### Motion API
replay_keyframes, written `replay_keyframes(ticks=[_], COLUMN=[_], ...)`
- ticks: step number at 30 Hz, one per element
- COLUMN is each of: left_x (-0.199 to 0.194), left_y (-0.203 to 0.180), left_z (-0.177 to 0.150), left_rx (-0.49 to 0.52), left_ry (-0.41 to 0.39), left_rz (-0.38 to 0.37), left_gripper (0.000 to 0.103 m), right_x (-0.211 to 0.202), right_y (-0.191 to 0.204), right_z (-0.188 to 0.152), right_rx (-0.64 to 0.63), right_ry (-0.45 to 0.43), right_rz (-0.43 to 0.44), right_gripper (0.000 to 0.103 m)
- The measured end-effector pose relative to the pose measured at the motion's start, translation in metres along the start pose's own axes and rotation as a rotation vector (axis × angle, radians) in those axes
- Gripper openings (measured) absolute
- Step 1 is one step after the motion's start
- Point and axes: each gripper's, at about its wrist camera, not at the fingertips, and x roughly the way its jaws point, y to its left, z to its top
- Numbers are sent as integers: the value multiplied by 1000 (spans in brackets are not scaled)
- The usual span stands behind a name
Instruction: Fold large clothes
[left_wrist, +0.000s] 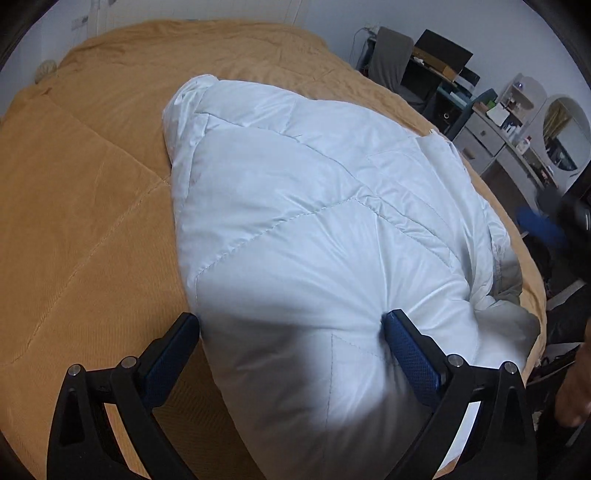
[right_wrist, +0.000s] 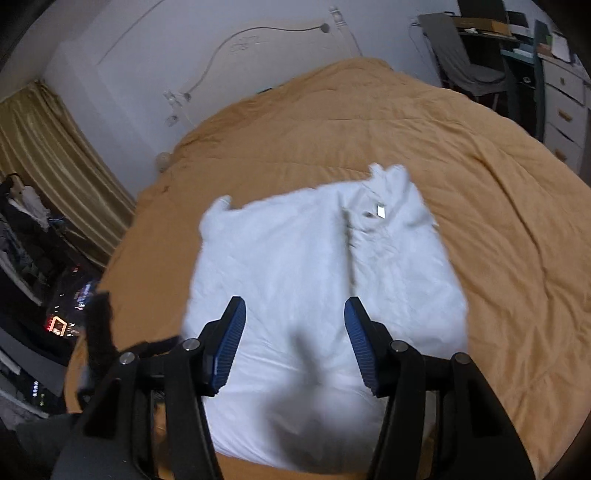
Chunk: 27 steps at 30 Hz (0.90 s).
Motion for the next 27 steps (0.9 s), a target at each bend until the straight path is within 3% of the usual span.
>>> replay_keyframes(ticks=[2, 4, 5, 7, 10, 12, 15, 17, 18, 19, 21, 23, 24, 27], left_x=[-1, -4, -9, -11, -14, -14, -15, -13, -12, -11, -9, -8, -7, -5], left_y=[-1, 0, 3, 7, 5, 5, 8, 12, 16, 20, 29, 38, 44, 65], left_z=[-4, -7, -10, -13, -16, -17, -18, -19, -20, -19, -17, -11, -8, 6], left_rx=[0, -4, -4, -3, 7, 15, 1, -26, -48, -76, -110, -138, -156, -240], left_ry=[-8, -5, -2, 4, 3, 2, 3, 13, 19, 33, 62, 95, 106, 114], left_rz=[2, -14, -25, -48, -40, -41, -61, -86, -101, -121, -154, -188, -198, -244], left_gripper=[101, 101, 101, 102, 102, 102, 102, 102, 102, 102, 102, 102, 102, 102], right_x=[33, 78, 100, 119, 110, 95, 59, 39, 36, 31, 26, 30, 33, 31], right_y=[12, 10, 2, -23, -53, -59, -47, -22, -11, -2, 16, 16, 11, -23], right_z=[17, 23, 24, 25, 25, 27, 23, 14, 7, 0, -17, -32, -38, -47], right_rx=[-9, -10, 1, 55, 163, 175, 173, 84, 33, -12, -117, -169, -155, -6], right_ry=[78, 178, 225, 251, 250, 209, 130, 118, 134, 124, 83, 108, 133, 177], right_rz=[54, -9, -55, -99, -58, -104, -175, -193, -210, -247, -385, -507, -512, -330], right_gripper=[58, 52, 43, 0, 0, 0, 9, 47, 93, 103, 103, 103, 103, 103])
